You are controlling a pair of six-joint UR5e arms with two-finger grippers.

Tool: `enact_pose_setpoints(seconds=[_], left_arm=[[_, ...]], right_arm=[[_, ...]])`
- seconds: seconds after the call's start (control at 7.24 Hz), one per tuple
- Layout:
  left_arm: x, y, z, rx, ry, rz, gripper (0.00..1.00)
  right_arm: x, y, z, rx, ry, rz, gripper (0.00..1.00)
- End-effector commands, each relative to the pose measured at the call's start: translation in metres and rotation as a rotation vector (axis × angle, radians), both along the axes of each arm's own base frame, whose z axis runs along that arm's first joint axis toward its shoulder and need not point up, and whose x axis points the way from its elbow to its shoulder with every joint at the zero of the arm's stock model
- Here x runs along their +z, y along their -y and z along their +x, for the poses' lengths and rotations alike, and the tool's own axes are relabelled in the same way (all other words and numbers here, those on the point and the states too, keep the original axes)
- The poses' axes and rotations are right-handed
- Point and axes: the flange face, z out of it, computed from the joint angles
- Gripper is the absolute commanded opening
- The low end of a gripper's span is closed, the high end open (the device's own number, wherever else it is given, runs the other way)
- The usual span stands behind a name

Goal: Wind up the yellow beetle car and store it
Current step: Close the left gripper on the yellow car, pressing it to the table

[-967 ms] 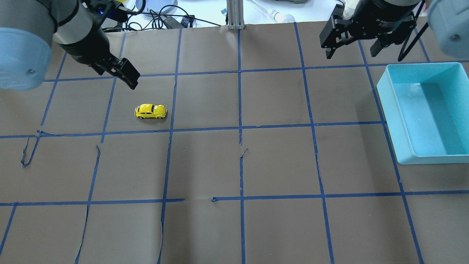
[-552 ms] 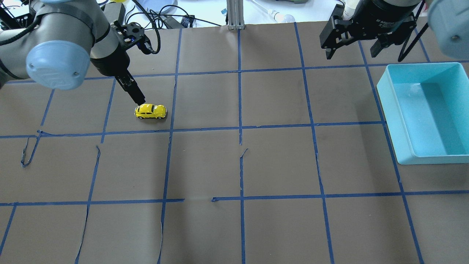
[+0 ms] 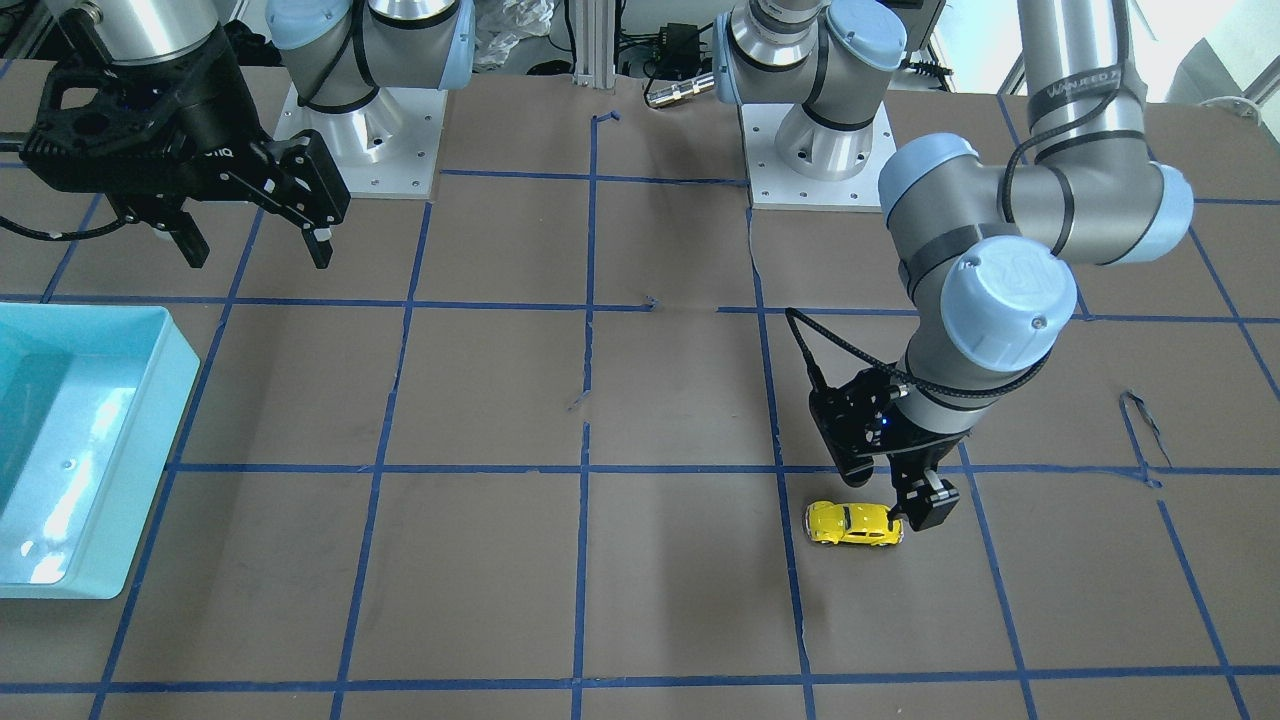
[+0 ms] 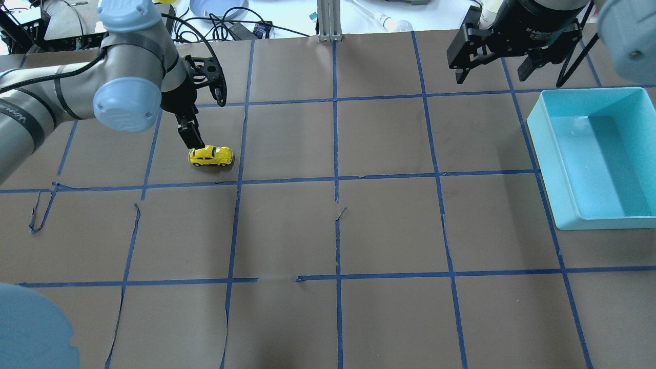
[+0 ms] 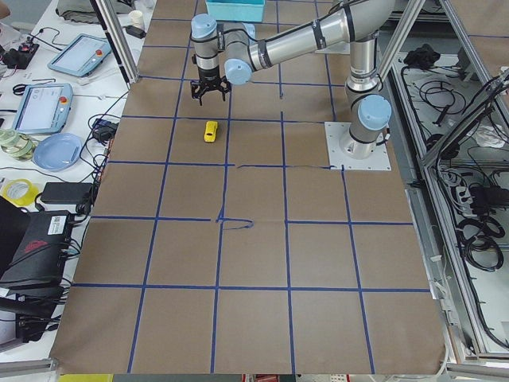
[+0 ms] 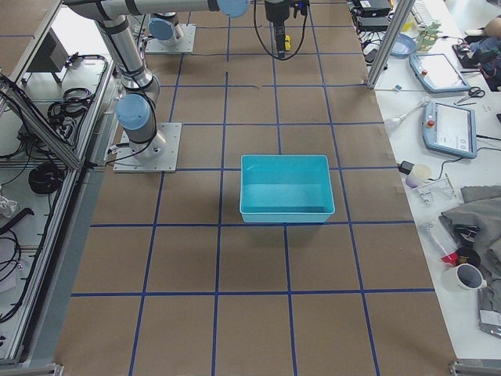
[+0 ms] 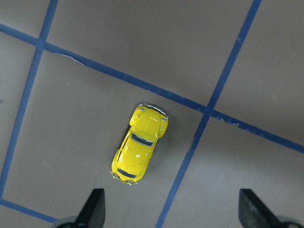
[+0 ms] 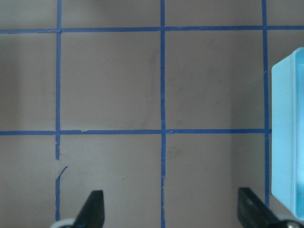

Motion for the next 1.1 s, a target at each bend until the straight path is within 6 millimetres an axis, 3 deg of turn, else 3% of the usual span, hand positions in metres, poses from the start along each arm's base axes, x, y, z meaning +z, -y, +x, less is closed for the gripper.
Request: enact_pose_setpoints(seconds=[0.0,0.28,0.55,0.83,0.97], left_arm=[[-0.073,0.009,0.000,-0.077,0.005,-0.057,0.98],[-0.100,0.010,0.004,-0.085,-0.001,-0.021,0.98],[-0.103,0.012,0.028,-0.073,-0.021,-0.009,0.95],[-0.104,0.011,0.025,-0.112,-0.068,-0.005,0.94],[-0.103,0.010,0.022,-0.147,-0.069,0.003,0.83]], right_arm=[[0.000,0.000,0.000,0.000,0.000,0.000,1.00],[0.000,0.000,0.000,0.000,0.000,0.000,1.00],[0.000,0.000,0.000,0.000,0.000,0.000,1.00],[0.000,0.000,0.000,0.000,0.000,0.000,1.00],[0.000,0.000,0.000,0.000,0.000,0.000,1.00]])
